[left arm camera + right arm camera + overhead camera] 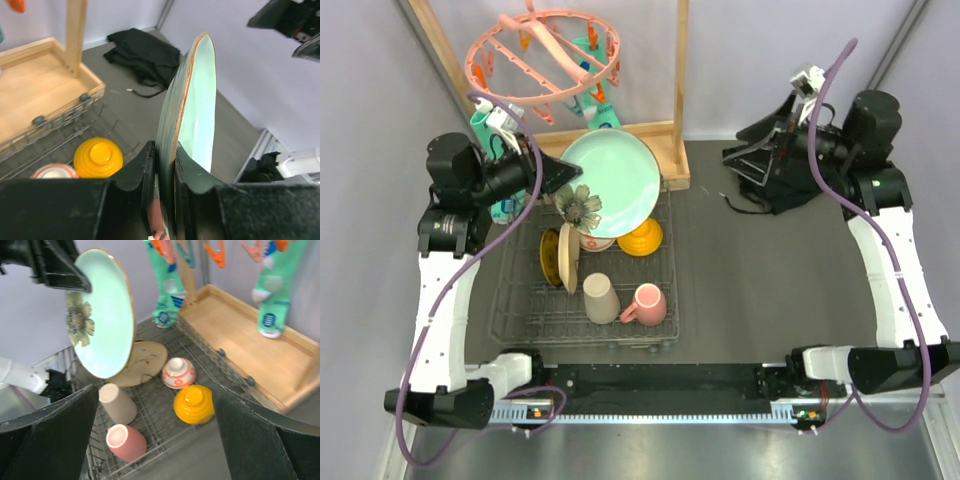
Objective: Unload the mixed dishes from the dish rack
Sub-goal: Pick up the plate from the dish rack.
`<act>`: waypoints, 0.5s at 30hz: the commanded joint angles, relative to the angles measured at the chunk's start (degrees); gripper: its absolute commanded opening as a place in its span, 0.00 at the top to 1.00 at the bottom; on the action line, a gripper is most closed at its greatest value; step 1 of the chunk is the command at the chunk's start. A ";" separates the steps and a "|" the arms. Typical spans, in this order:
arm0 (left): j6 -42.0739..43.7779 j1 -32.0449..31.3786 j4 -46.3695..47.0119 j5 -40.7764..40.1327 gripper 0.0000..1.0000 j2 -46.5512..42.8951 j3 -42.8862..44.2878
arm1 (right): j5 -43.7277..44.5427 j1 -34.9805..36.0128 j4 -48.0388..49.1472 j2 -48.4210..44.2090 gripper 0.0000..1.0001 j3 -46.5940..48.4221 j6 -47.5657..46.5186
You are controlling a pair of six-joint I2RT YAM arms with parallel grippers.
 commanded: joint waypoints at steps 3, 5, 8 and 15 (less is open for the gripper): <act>-8.89 0.04 22.49 10.43 1.00 -1.32 -0.22 | -3.68 7.37 1.61 3.80 0.07 5.46 2.52; -9.50 0.04 24.09 10.78 1.00 -1.59 -0.92 | -3.07 8.96 0.91 5.55 0.07 6.42 2.60; -10.38 -0.05 25.67 11.22 1.00 -1.50 -1.54 | -1.66 11.86 0.56 7.14 0.08 7.39 2.17; -11.70 -0.40 27.43 11.92 1.00 -2.03 -3.47 | 0.54 16.96 -1.37 11.01 0.08 10.90 0.32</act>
